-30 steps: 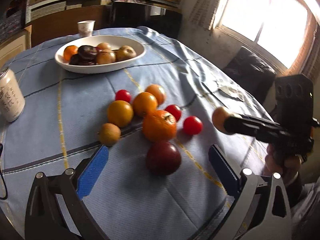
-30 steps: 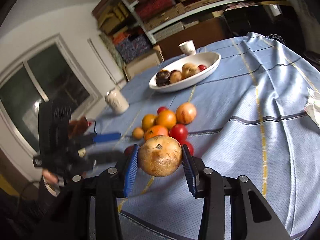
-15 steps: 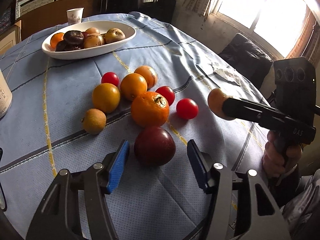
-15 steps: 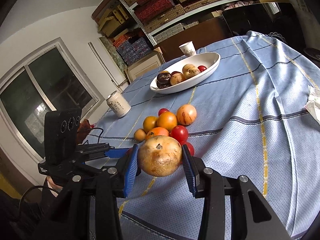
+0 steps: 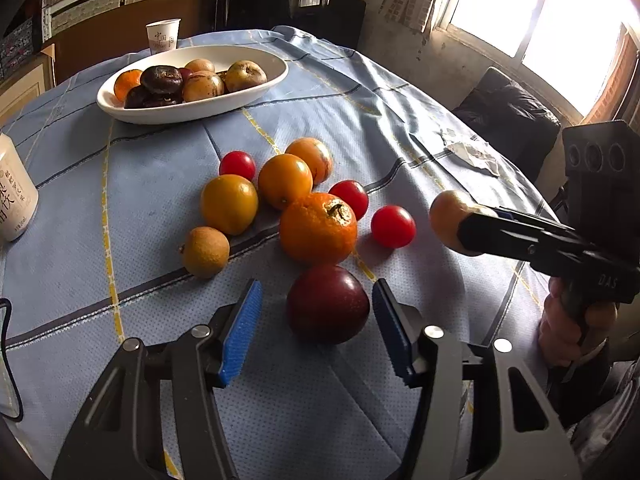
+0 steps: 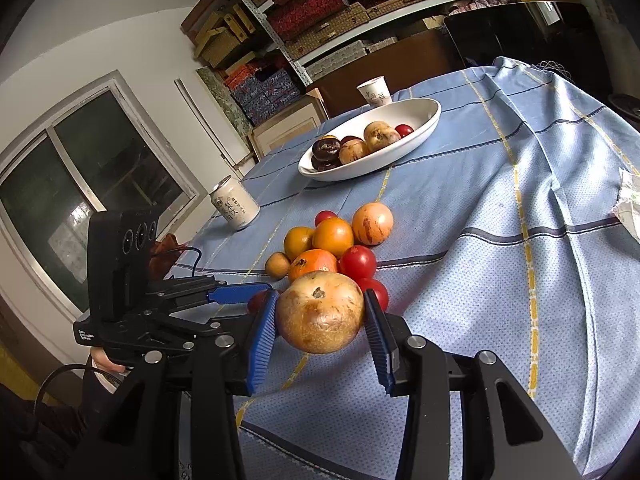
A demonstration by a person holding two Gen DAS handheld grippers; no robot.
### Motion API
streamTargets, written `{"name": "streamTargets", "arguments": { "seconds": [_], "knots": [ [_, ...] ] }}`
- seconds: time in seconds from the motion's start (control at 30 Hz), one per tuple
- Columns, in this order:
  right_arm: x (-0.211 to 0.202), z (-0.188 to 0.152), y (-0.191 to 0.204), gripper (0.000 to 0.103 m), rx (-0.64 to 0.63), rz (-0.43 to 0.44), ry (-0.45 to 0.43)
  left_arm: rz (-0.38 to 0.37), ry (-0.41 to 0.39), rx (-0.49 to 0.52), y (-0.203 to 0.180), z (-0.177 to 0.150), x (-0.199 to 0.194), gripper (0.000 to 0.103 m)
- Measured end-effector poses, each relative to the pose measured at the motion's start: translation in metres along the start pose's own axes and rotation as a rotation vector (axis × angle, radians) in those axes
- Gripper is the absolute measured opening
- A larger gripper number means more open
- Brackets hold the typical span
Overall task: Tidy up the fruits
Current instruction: 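Grasp a dark red plum with the left gripper while the right holds its fruit, then carry both fruits over the white plate and open both grippers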
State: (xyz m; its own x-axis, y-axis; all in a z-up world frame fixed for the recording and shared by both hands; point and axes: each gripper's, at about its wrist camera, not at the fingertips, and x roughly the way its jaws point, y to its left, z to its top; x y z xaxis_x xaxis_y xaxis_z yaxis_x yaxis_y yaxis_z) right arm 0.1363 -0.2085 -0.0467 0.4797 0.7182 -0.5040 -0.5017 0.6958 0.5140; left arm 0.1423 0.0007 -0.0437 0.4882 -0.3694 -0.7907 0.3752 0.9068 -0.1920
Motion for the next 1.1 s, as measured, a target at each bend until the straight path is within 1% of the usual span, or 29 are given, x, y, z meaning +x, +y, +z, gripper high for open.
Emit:
{"name": "streamTargets", "arguments": {
  "seconds": [0.07, 0.27, 0.47, 0.6, 0.7, 0.8, 0.93, 1.03, 1.1],
  "knots": [
    [0.0, 0.0, 0.0, 0.043, 0.0, 0.0, 0.0, -0.009, 0.001, -0.001, 0.0, 0.0, 0.0, 0.047],
    [0.0, 0.0, 0.0, 0.043, 0.0, -0.004, 0.0, -0.022, -0.011, 0.008, -0.002, -0.001, -0.002, 0.041],
    [0.001, 0.001, -0.001, 0.043, 0.0, -0.009, 0.004, -0.042, -0.016, -0.016, 0.002, -0.001, -0.003, 0.04],
    [0.0, 0.0, -0.003, 0.043, 0.0, -0.019, 0.002, -0.042, -0.022, -0.018, 0.001, -0.003, -0.005, 0.04],
    [0.0, 0.0, -0.003, 0.043, -0.004, -0.015, 0.0, -0.044, -0.047, -0.027, 0.002, -0.004, -0.011, 0.04],
    [0.001, 0.003, 0.003, 0.043, -0.029, -0.007, 0.033, -0.034, -0.089, -0.05, 0.009, -0.005, -0.02, 0.04],
    [0.0, 0.029, 0.021, 0.043, -0.078, 0.029, 0.082, 0.002, -0.129, -0.087, 0.022, -0.001, -0.032, 0.04],
    [0.003, 0.067, 0.032, 0.043, -0.094, 0.082, 0.101, 0.04, -0.167, -0.145, 0.043, 0.017, -0.049, 0.04],
    [0.013, 0.091, 0.034, 0.043, -0.127, 0.051, 0.084, 0.051, -0.195, -0.176, 0.056, 0.032, -0.061, 0.04]
  ]
}}
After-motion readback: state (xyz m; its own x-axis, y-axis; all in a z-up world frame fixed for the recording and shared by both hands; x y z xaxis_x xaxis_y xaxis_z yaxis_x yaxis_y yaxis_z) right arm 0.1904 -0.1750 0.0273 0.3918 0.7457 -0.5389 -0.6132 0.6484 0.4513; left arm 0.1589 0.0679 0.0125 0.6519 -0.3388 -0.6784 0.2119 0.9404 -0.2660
